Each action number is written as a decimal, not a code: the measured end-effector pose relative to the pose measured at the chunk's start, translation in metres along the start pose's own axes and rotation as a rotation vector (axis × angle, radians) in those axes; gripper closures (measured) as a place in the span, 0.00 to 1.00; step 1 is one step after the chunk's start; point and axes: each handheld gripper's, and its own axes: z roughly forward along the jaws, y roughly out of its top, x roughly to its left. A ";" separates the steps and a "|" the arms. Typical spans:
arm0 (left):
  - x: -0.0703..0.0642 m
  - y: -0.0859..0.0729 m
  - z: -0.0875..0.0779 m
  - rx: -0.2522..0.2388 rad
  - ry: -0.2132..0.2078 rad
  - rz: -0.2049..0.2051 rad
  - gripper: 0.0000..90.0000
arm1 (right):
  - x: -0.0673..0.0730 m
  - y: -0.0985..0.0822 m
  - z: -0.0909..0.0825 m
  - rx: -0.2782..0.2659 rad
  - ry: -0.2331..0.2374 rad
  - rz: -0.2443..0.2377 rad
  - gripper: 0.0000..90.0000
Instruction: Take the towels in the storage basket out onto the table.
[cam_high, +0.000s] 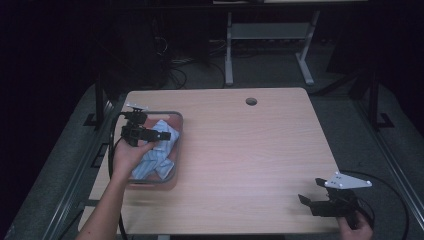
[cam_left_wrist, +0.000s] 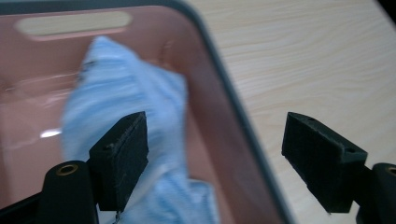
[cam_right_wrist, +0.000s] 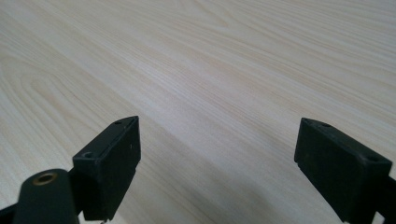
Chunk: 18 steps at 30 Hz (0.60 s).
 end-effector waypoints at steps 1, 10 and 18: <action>0.006 0.000 0.001 -0.009 0.018 -0.034 0.25 | 0.000 0.000 0.000 0.001 0.000 0.000 0.15; 0.019 -0.007 0.012 0.049 0.120 -0.067 0.26 | 0.001 0.000 0.000 0.003 0.000 -0.002 0.15; 0.028 -0.012 0.029 0.184 0.158 -0.061 0.25 | 0.002 0.001 0.001 0.005 0.005 -0.007 0.15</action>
